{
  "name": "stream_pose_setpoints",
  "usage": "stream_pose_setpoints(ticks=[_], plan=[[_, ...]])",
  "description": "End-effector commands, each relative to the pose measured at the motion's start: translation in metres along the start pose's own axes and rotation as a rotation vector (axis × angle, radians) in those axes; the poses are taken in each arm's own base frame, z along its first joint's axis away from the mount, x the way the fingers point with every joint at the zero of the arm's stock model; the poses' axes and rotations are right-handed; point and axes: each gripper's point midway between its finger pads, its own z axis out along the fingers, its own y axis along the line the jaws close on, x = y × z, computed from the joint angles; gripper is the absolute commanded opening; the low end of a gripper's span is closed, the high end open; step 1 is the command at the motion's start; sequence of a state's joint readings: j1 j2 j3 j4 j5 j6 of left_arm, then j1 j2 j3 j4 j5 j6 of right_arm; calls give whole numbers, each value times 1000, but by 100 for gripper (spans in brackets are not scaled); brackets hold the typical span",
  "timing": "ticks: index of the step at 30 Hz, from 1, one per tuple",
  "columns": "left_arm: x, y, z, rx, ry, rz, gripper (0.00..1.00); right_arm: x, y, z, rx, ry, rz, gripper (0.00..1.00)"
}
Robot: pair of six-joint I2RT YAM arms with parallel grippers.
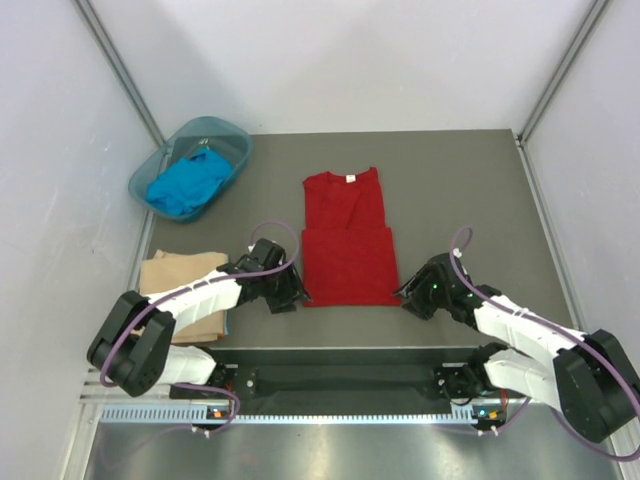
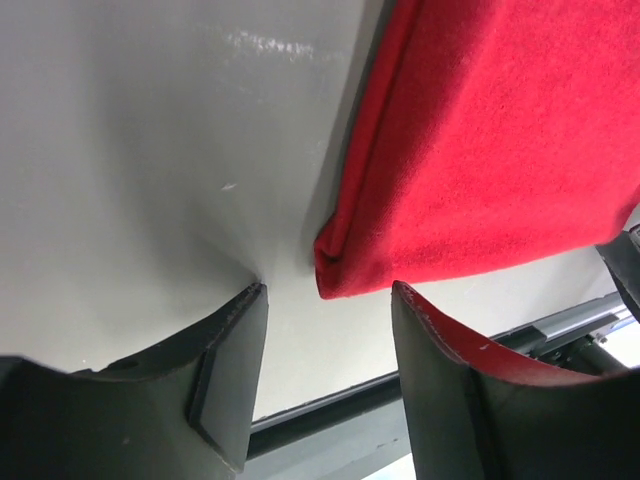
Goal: Fold and stack the t-shirts
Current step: Fold the tshirt
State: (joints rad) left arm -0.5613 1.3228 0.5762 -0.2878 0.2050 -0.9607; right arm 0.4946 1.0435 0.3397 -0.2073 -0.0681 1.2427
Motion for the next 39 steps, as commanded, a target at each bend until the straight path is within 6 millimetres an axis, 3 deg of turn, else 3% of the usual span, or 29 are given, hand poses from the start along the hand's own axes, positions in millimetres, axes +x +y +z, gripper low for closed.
stream_pose_setpoints(ticks=[1,8,10,12,13,14,21,31,36,39], plan=[[-6,-3,4,13,-45,-32,57,0,-15,7,45,-22,-3,47],[-4,-2,10,8,-34,-42,48,3,-21,12,61,-10,7,37],[-4,-2,12,3,-32,-45,40,4,-21,12,58,-6,4,34],[-4,-2,14,3,-34,-48,24,5,-22,13,53,-3,4,22],[-5,-2,14,3,-34,-48,6,5,-22,13,52,0,-2,9],[-5,-2,14,-8,-31,-50,0,5,-22,12,51,-1,-13,0],[-5,-2,-3,-70,-56,-11,0,3,-24,4,35,-17,-113,0],[33,18,-2,-151,1,35,0,11,-49,-11,18,-30,-219,0],[41,4,-2,-86,5,31,0,20,-45,-14,-67,-18,-204,0],[41,-10,-8,-47,-9,21,20,29,-45,-12,-108,6,-168,0]])
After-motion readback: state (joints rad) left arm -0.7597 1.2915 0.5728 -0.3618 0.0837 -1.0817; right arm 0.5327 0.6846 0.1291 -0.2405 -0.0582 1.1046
